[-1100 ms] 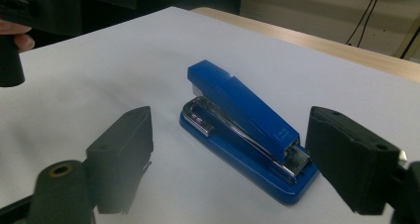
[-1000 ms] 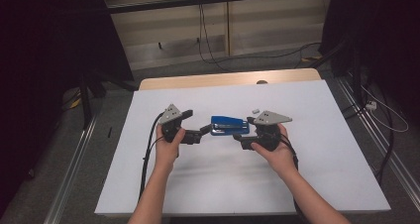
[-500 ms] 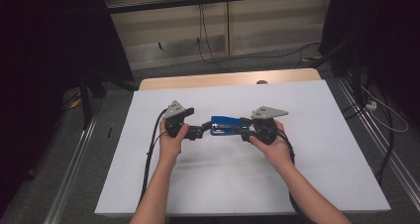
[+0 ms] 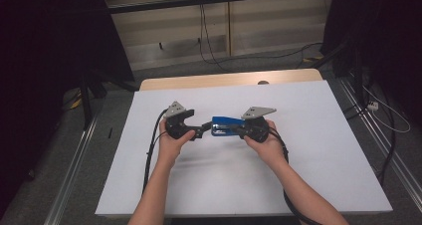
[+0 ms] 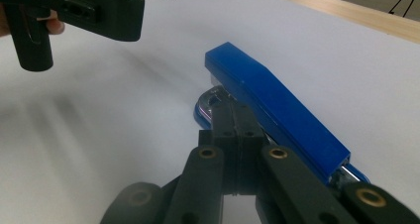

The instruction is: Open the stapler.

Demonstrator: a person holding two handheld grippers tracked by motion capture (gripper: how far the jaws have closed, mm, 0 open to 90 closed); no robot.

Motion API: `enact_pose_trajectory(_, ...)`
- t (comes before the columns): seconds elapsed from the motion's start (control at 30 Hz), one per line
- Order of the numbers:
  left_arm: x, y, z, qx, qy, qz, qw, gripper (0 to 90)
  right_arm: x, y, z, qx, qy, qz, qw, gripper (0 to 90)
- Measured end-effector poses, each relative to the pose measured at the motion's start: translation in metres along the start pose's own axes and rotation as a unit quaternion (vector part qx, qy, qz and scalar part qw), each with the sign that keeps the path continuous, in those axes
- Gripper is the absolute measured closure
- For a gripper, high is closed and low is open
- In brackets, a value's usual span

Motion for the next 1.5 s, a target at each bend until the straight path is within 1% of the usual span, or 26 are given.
enact_pose_trajectory(0.13, -0.001, -0.001, 0.000, -0.002, 0.001, -0.003, 1.0000, 18.9, 0.000, -0.008, -0.004, -0.001, 0.010, -0.013, 0.9999, 90.0)
enact_pose_trajectory(0.2, -0.003, -0.003, 0.000, 0.006, -0.005, -0.011, 0.9999, 28.0, -0.001, -0.013, -0.005, -0.002, 0.014, -0.018, 0.9997, 90.0)
enact_pose_trajectory(0.23, -0.004, -0.004, 0.000, 0.008, -0.009, -0.016, 0.9998, 31.1, -0.001, -0.015, -0.006, -0.003, 0.015, -0.019, 0.9997, 90.0)
enact_pose_trajectory(0.27, -0.004, -0.004, 0.000, 0.008, -0.009, -0.016, 0.9998, 35.5, -0.001, -0.017, -0.006, -0.003, 0.019, -0.021, 0.9996, 90.0)
enact_pose_trajectory(0.37, -0.007, -0.007, -0.002, 0.012, -0.004, -0.029, 0.9995, 47.3, -0.002, -0.025, -0.007, -0.007, 0.021, -0.028, 0.9994, 90.0)
enact_pose_trajectory(0.43, -0.008, -0.007, -0.004, 0.015, -0.007, -0.035, 0.9993, 55.0, -0.003, -0.029, -0.008, -0.010, 0.022, -0.032, 0.9992, 90.0)
enact_pose_trajectory(0.5, -0.009, -0.008, -0.004, 0.015, -0.005, -0.038, 0.9992, 62.9, -0.003, -0.033, -0.008, -0.013, 0.026, -0.036, 0.9989, 90.0)
enact_pose_trajectory(0.53, -0.010, -0.009, -0.004, 0.013, -0.005, -0.041, 0.9991, 62.9, -0.003, -0.033, -0.008, -0.013, 0.026, -0.036, 0.9989, 90.0)
enact_pose_trajectory(0.57, -0.011, -0.010, -0.004, 0.013, -0.008, -0.045, 0.9989, 70.1, -0.003, -0.036, -0.007, -0.016, 0.028, -0.037, 0.9988, 90.0)
enact_pose_trajectory(0.6, -0.012, -0.011, -0.004, 0.011, -0.007, -0.046, 0.9989, 73.7, -0.003, -0.038, -0.007, -0.017, 0.028, -0.037, 0.9988, 90.0)
enact_pose_trajectory(0.63, -0.013, -0.013, -0.004, 0.009, -0.006, -0.052, 0.9986, 76.8, -0.003, -0.039, -0.007, -0.018, 0.028, -0.038, 0.9987, 90.0)
enact_pose_trajectory(0.73, -0.016, -0.015, -0.004, 0.005, -0.005, -0.058, 0.9983, 84.1, -0.002, -0.042, -0.006, -0.023, 0.032, -0.041, 0.9984, 90.0)
enact_pose_trajectory(0.8, -0.017, -0.016, -0.005, 0.004, -0.002, -0.061, 0.9982, 87.2, -0.002, -0.044, -0.006, -0.025, 0.036, -0.044, 0.9981, 90.0)
enact_pose_trajectory(0.97, -0.018, -0.020, -0.005, 0.002, -0.002, -0.067, 0.9977, 89.7, -0.003, -0.047, -0.008, -0.028, 0.050, -0.048, 0.9972, 90.0)
enact_pose_trajectory(1.0, -0.019, -0.023, -0.005, -0.002, 0.001, -0.069, 0.9976, 90.0, -0.003, -0.047, -0.008, -0.028, 0.051, -0.048, 0.9971, 90.0)
enact_pose_trajectory(1.07, -0.019, -0.024, -0.005, -0.002, 0.000, -0.070, 0.9976, 90.0, -0.003, -0.047, -0.008, -0.029, 0.051, -0.048, 0.9971, 90.0)
enact_pose_trajectory(1.2, -0.020, -0.030, -0.003, -0.003, -0.004, -0.083, 0.9965, 90.0, -0.003, -0.048, -0.007, -0.026, 0.044, -0.045, 0.9977, 90.0)
enact_pose_trajectory(1.3, -0.021, -0.034, -0.003, -0.006, -0.003, -0.085, 0.9964, 90.0, -0.004, -0.048, -0.007, -0.025, 0.043, -0.043, 0.9978, 90.0)
enact_pose_trajectory(1.33, -0.021, -0.034, -0.003, -0.004, -0.009, -0.087, 0.9962, 90.0, -0.004, -0.048, -0.007, -0.025, 0.043, -0.042, 0.9979, 90.0)
enact_pose_trajectory(1.47, -0.024, -0.038, -0.003, -0.010, -0.006, -0.088, 0.9961, 90.0, -0.004, -0.048, -0.007, -0.026, 0.039, -0.040, 0.9981, 90.0)
enact_pose_trajectory(1.5, -0.024, -0.038, -0.003, -0.006, -0.009, -0.089, 0.9959, 90.0, -0.004, -0.048, -0.007, -0.026, 0.038, -0.040, 0.9981, 90.0)
Point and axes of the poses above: each handheld gripper's, and its own axes: y roughly backward along the jaws, x roughly out of its top, z roughly to its right, the point moved 3 cm from there along -y, roughly forward along the jaws, and after that the axes turned 3 degrees about -x, right-handed, at the moved point
